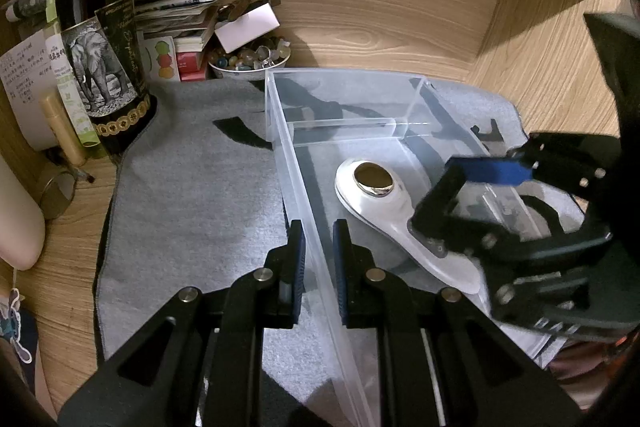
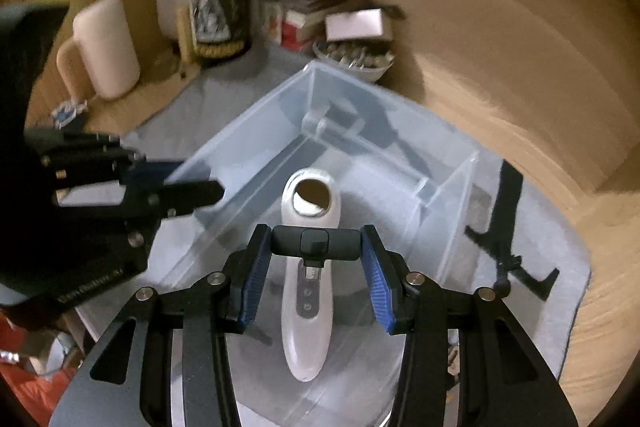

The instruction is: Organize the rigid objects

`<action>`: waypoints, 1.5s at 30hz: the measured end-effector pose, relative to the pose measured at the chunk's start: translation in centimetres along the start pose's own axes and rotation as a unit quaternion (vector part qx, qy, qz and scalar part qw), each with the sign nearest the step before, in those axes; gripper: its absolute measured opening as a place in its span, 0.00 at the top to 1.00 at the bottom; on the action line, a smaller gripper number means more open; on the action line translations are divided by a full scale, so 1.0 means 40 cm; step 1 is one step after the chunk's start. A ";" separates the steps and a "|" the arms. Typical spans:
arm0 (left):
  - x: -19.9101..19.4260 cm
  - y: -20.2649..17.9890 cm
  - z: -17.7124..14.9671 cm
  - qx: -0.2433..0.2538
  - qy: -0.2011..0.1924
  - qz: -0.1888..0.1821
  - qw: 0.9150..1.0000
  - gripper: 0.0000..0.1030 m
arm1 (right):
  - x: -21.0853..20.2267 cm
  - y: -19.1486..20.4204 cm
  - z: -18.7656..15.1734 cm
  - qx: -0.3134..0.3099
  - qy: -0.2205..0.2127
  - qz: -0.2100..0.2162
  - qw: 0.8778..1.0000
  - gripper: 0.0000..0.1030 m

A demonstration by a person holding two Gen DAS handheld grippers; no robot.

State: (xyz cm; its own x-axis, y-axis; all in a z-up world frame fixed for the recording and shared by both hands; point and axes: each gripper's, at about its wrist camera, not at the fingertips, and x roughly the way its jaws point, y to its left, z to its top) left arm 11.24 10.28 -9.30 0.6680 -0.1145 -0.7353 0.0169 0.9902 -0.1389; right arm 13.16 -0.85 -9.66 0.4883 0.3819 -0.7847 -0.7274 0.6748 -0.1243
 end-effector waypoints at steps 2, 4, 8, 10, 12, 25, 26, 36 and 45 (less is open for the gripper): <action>0.001 -0.002 0.000 0.000 0.000 0.000 1.000 0.87 | 0.015 0.006 -0.002 -0.006 0.012 0.009 1.000 0.59; 0.000 -0.003 0.000 0.000 0.000 0.000 1.000 0.87 | 0.029 0.010 -0.004 -0.006 0.027 0.020 0.999 0.59; 0.000 -0.003 0.000 0.000 0.000 0.000 1.000 0.87 | 0.041 0.014 -0.007 -0.008 0.036 0.025 0.999 0.59; 0.000 -0.003 0.000 0.001 0.000 0.001 1.000 0.87 | 0.043 0.017 -0.007 -0.010 0.039 0.027 0.999 0.59; 0.001 -0.003 0.000 0.001 0.000 0.001 1.000 0.87 | 0.047 0.019 -0.008 -0.011 0.046 0.036 0.998 0.59; 0.003 -0.006 0.000 0.002 0.000 0.001 1.000 0.87 | 0.010 0.017 -0.009 -0.017 0.023 0.014 0.999 0.36; 0.003 -0.006 0.000 0.002 0.000 0.002 1.000 0.87 | 0.004 0.015 -0.008 -0.016 0.019 0.010 1.000 0.36; 0.003 -0.005 0.000 0.002 0.000 0.001 1.000 0.87 | -0.071 -0.016 -0.001 -0.012 -0.035 -0.046 0.998 0.26; 0.002 -0.005 -0.001 0.004 0.001 0.003 1.000 0.87 | -0.145 -0.084 0.017 0.022 -0.088 -0.099 0.991 0.21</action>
State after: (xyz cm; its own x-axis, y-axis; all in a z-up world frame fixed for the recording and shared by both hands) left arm 11.26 10.06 -9.38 0.6666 -0.1090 -0.7374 0.0190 0.9914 -0.1294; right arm 13.08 -4.91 -4.27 0.6987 0.3403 -0.6293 -0.5892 0.7727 -0.2363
